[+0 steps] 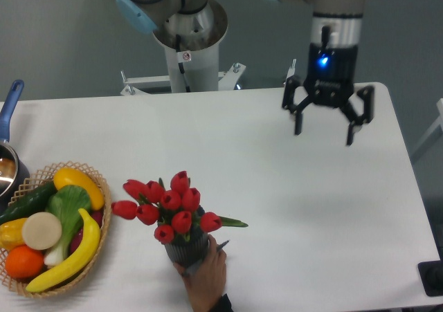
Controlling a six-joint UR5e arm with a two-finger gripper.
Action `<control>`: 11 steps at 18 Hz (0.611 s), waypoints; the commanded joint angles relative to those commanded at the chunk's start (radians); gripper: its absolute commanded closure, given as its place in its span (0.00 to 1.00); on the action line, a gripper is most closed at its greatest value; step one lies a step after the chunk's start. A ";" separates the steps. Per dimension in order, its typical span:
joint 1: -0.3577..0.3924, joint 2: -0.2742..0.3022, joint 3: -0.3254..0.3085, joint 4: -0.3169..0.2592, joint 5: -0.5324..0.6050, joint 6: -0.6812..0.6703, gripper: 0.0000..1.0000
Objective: Insert the flowers into the vase
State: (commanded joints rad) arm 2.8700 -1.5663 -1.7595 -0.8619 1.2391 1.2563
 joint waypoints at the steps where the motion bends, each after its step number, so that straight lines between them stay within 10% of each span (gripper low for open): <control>1: 0.006 0.014 -0.003 -0.028 0.026 0.008 0.00; 11: 0.178 0.098 0.052 -0.394 0.081 0.552 0.00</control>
State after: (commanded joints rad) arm 3.0479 -1.4680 -1.7075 -1.2559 1.3206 1.8080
